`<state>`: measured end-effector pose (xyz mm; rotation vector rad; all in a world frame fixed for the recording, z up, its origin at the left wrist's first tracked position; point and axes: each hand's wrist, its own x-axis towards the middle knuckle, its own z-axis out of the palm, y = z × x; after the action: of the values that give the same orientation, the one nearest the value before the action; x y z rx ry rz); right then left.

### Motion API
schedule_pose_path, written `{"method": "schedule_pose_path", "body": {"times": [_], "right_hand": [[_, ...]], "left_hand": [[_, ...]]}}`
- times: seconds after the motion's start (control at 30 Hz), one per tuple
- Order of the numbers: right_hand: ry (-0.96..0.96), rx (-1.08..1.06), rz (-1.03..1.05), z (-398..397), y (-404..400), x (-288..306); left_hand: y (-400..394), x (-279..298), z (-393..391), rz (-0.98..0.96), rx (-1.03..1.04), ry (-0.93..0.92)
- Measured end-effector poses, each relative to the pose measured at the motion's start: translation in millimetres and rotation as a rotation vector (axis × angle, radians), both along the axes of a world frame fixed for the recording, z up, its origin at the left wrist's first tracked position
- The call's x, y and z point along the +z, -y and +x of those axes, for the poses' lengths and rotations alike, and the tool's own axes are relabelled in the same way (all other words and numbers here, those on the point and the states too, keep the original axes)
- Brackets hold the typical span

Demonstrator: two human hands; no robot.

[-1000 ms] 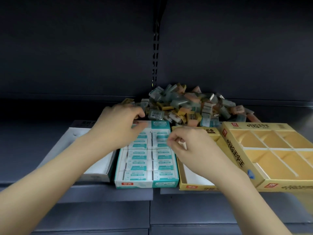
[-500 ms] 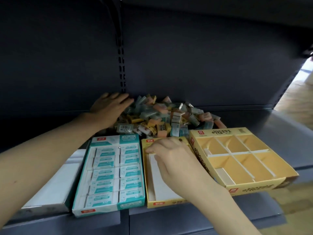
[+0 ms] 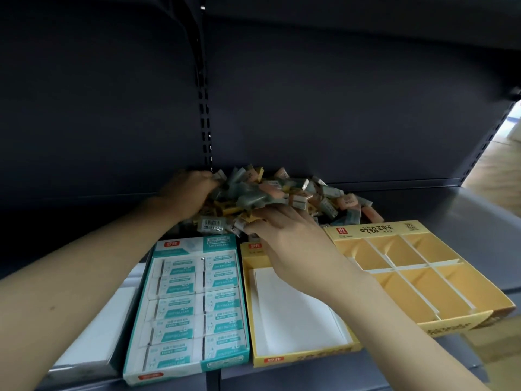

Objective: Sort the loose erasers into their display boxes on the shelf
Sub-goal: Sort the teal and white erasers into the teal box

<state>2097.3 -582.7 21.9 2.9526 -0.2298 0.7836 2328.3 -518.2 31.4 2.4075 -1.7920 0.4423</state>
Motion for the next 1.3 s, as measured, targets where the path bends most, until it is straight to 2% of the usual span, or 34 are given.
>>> {"method": "schedule_pose_path", "body": {"times": [0.1, 0.3, 0.47, 0.6, 0.77, 0.9, 1.1, 1.3], "right_hand": [[-0.001, 0.017, -0.010, 9.1, 7.0, 2.8], [-0.048, 0.016, -0.043, 27.1, 23.0, 11.1], [-0.154, 0.010, -0.032, 47.4, 35.6, 30.5], [-0.271, -0.029, -0.056, 60.8, 42.5, 49.4], [-0.233, -0.024, -0.052, 69.4, 45.6, 51.4], [-0.205, 0.061, -0.038, 84.3, 35.8, 41.5], [-0.260, 0.129, -0.058, 126.1, 14.7, 32.9], [-0.437, 0.041, -0.137, 163.6, -4.0, 23.9]], "left_hand": [[0.3, -1.5, -4.8, -0.079, 0.045, -0.035], [-21.4, 3.1, -2.2, -0.387, 0.070, -0.116], [-49.4, 11.9, 3.5, -0.498, 0.052, -0.135], [-69.2, 17.3, 3.3, -0.520, 0.074, -0.105], [-83.8, 18.2, 4.9, -0.538, 0.131, -0.113], [-91.2, 18.0, 0.2, -0.535, 0.145, -0.157], [-111.8, 14.9, -8.6, -0.544, 0.173, -0.212], [-136.0, 8.3, -16.1, -0.527, 0.179, -0.204]]}}
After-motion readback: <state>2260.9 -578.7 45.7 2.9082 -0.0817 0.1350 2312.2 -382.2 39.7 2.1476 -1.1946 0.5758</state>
